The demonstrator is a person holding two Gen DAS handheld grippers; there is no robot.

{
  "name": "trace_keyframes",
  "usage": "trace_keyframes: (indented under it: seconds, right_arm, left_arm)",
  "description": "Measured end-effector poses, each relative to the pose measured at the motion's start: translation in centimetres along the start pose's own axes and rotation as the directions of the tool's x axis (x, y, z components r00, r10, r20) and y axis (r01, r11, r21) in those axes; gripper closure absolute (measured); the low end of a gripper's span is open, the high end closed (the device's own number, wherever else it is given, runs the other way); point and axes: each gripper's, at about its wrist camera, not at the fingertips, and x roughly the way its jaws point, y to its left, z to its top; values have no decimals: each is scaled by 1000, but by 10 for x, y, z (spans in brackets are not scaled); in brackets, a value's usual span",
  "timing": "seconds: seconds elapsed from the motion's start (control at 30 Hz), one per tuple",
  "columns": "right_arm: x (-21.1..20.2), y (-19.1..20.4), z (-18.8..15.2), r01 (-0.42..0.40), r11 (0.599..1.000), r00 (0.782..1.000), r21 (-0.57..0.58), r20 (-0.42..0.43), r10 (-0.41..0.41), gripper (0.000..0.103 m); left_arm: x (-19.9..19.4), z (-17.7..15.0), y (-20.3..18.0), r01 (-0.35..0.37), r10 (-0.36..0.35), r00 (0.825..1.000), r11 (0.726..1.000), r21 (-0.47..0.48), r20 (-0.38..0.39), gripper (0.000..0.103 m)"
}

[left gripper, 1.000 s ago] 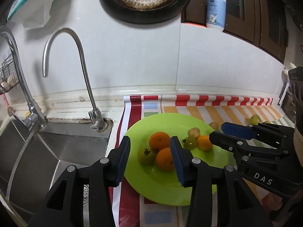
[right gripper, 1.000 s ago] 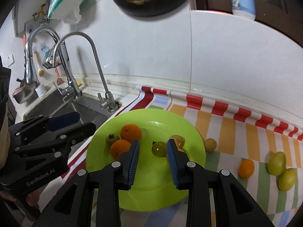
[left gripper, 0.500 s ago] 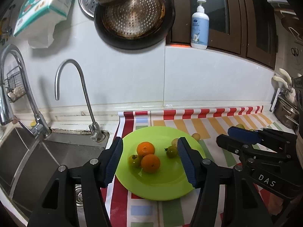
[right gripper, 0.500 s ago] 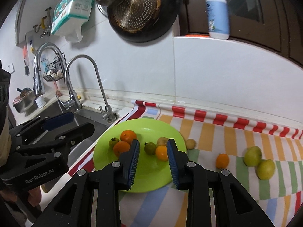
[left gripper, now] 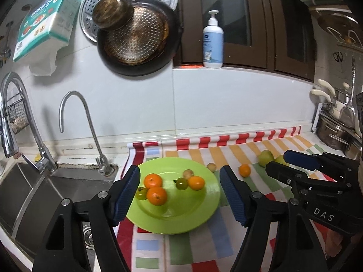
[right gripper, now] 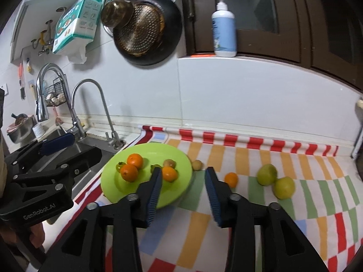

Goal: Organize fruits
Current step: 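Move both open tools back toward the remaining fruit on the cloth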

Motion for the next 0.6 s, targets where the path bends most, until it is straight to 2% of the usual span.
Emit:
trace_keyframes:
  seconds: [0.23, 0.4, 0.6]
  right_arm:
    - [-25, -24, -7, 82, 997, 997, 14, 8, -82, 47]
    - [-37, -44, -10, 122, 992, 992, 26, 13, -123, 42]
    - [-42, -62, -12, 155, 988, 988, 26, 13, -156, 36]
  left_arm:
    - [-5, 0, -29, 24, -24, 999, 1000, 15, 24, 21]
    - [-8, 1, -47, 18, -18, 998, 1000, 13, 54, 11]
    - [-2, 2, -66, 20, -21, 998, 1000, 18, 53, 7]
